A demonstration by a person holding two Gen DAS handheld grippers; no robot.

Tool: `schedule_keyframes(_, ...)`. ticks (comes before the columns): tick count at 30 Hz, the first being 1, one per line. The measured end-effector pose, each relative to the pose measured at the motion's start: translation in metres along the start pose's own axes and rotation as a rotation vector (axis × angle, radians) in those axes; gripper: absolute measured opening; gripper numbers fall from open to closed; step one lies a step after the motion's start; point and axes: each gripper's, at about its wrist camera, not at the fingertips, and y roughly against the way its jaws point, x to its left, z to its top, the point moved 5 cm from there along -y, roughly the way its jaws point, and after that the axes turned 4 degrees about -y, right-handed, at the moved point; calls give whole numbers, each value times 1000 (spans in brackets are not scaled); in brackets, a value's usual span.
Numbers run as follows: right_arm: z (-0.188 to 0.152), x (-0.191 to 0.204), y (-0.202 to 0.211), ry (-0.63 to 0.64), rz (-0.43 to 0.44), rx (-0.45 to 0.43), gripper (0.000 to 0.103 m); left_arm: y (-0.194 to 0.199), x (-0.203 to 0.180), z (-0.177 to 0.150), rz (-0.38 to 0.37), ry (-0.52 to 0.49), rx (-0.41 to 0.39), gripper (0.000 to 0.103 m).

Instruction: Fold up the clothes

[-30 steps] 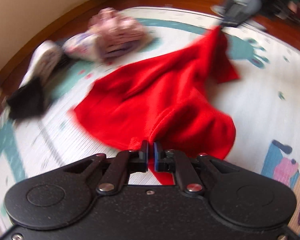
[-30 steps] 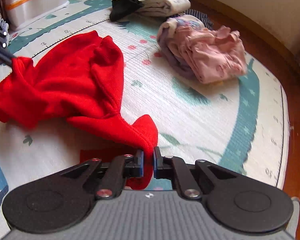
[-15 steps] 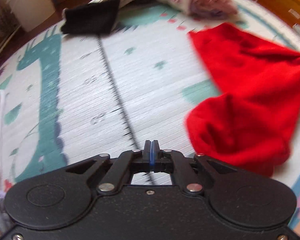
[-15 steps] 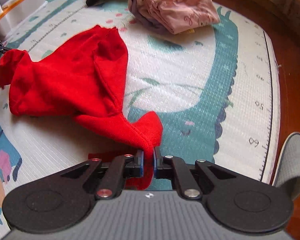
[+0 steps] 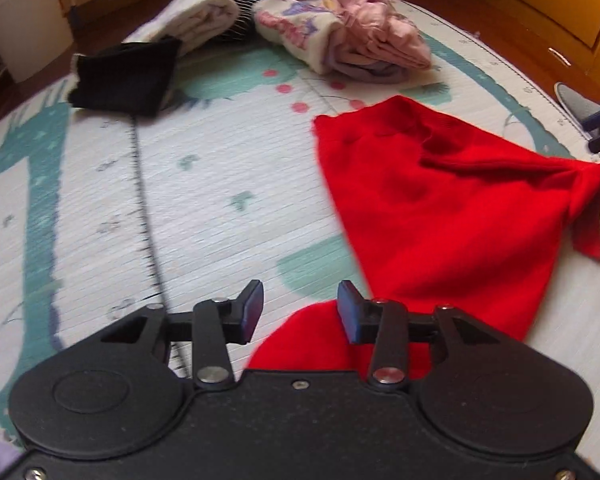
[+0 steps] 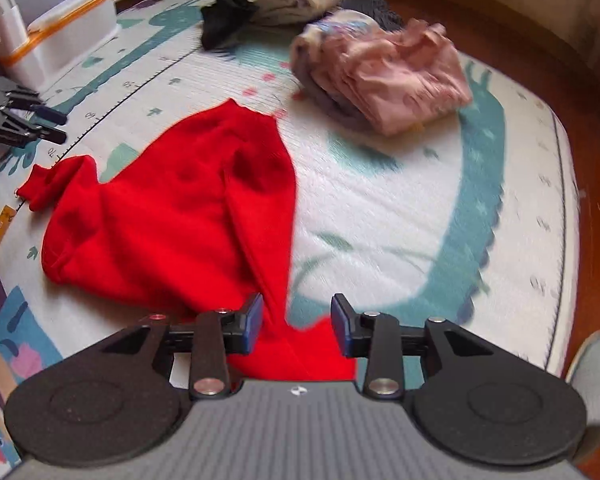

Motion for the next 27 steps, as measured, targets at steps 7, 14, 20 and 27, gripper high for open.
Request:
schedule_keyframes(7,-11,93,-20,477,20,-22,39,20,-90,-20,-195,-428,-65,48)
schedule_keyframes(14,-70,119,-41,863,-85,-5,38,28,-164,-100,-201,-991,-102,51)
schedule_keyframes(20,-64,94,-52,828,-170,-2,38,9,-170,-127,-60,-1326,-121,53)
schedule_keyframes(27,-48,62,-68,578,-89,44,26,-11,-170,-141,74,-1538,-151,53)
